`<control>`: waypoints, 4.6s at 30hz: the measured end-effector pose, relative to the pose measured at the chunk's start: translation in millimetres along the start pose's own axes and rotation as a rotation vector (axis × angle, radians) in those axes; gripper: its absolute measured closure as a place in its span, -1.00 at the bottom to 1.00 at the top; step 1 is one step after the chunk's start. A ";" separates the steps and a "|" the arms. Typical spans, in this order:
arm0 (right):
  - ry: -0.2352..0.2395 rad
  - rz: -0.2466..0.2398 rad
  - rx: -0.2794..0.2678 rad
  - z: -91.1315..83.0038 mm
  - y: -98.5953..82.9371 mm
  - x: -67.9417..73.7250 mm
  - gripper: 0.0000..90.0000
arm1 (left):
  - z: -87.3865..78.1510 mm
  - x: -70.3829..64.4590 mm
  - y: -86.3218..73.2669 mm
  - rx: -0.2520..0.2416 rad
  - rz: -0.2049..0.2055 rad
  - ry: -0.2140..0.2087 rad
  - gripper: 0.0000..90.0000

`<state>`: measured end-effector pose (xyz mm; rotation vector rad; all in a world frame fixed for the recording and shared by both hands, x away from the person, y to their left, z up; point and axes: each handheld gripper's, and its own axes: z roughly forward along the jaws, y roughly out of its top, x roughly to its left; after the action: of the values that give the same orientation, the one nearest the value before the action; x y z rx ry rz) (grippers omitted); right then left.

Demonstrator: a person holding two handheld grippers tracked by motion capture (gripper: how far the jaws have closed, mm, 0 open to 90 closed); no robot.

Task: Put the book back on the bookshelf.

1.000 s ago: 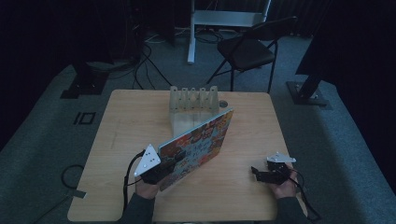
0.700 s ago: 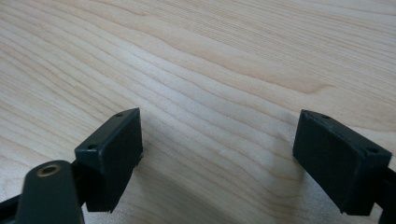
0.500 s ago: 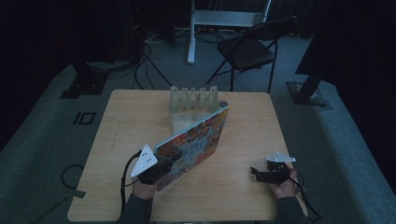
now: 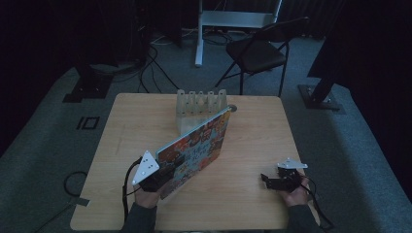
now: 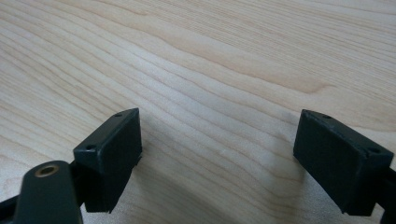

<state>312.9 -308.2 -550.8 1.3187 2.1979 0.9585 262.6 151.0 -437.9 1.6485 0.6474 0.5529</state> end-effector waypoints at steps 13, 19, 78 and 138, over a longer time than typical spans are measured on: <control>0.001 -0.001 0.000 0.1 0.1 0.1 -0.67 | -3.9 4.7 0.7 0.000 -0.003 0.061 0.80; 0.001 -0.002 0.000 0.2 0.1 0.1 -0.67 | -8.1 7.5 1.2 -0.007 -0.008 0.083 0.80; 0.004 -0.005 0.000 0.2 0.2 0.2 -0.67 | -17.0 20.2 6.5 -0.029 -0.034 0.248 0.80; 0.004 -0.005 0.000 0.2 0.2 0.2 -0.67 | 0.2 19.9 4.2 -0.036 -0.072 0.380 0.80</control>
<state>313.1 -307.9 -550.8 1.3121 2.2031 0.9608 277.8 163.9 -433.7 1.4916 0.9645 0.8301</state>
